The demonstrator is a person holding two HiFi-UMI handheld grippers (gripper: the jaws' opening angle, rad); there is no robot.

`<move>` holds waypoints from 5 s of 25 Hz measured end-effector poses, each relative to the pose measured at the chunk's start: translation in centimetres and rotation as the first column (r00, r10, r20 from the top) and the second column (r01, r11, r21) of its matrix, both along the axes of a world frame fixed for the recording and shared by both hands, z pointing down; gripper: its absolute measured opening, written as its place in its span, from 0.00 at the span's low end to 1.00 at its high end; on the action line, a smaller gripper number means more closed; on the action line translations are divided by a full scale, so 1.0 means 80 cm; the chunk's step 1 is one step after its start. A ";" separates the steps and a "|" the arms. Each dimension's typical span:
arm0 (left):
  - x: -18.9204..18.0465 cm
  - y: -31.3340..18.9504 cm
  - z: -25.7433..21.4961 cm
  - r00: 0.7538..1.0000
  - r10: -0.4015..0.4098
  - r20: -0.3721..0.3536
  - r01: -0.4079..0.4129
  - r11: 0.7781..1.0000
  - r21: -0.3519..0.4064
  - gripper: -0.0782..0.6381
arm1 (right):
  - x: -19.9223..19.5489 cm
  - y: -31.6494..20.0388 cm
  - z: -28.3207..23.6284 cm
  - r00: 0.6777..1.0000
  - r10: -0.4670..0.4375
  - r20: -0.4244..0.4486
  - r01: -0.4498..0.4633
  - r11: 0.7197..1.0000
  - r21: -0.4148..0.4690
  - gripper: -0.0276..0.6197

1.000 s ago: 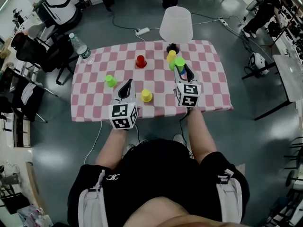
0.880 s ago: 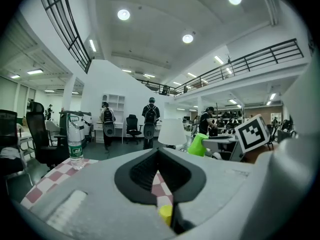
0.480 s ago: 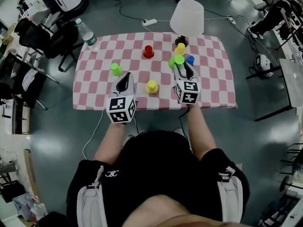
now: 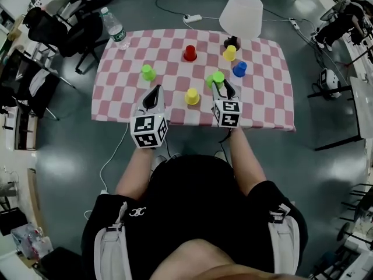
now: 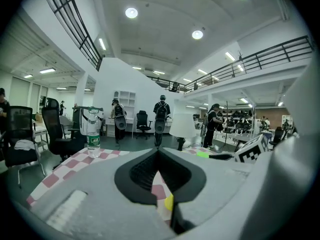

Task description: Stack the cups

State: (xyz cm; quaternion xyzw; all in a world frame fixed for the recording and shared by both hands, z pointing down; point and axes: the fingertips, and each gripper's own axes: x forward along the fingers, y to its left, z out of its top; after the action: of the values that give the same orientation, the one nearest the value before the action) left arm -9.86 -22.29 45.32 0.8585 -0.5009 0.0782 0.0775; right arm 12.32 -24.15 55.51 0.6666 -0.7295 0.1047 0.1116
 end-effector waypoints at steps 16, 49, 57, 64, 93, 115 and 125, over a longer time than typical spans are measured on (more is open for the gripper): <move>-0.030 0.002 0.023 0.999 -0.041 -0.007 0.040 0.998 -0.047 0.13 | -0.028 0.011 0.122 0.998 -0.037 -0.047 0.028 0.984 -0.174 0.32; -0.031 0.006 0.017 0.999 -0.027 -0.017 0.026 0.999 -0.043 0.13 | -0.045 0.023 0.050 0.998 -0.068 0.003 0.068 0.998 -0.007 0.38; 0.002 0.001 -0.007 0.999 0.024 -0.032 -0.024 1.000 -0.004 0.13 | -0.011 0.023 -0.109 0.996 0.063 0.064 -0.076 0.969 0.234 0.05; 0.026 -0.002 -0.030 0.996 0.065 -0.054 -0.064 0.998 0.018 0.13 | 0.009 0.035 -0.173 0.993 0.105 0.059 -0.118 0.948 0.296 0.05; -0.191 0.020 -0.018 0.970 -0.241 -0.039 0.241 0.970 0.009 0.13 | -0.249 -0.034 -0.143 0.977 -0.212 0.004 0.203 0.941 0.272 0.05; -0.301 0.024 0.045 0.927 -0.375 0.009 0.374 0.922 -0.099 0.13 | -0.375 -0.127 0.013 0.925 -0.379 -0.021 0.379 0.925 0.012 0.42; -0.342 0.012 0.087 0.897 -0.439 0.054 0.442 0.883 -0.159 0.13 | -0.372 -0.192 0.105 0.953 -0.302 0.030 0.304 0.946 -0.113 0.44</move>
State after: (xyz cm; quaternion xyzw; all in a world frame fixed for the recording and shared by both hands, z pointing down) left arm -37.22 -21.33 52.25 0.7121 -0.6749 0.1075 0.1609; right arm -17.44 -39.48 63.91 0.5383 -0.8165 0.1329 0.1606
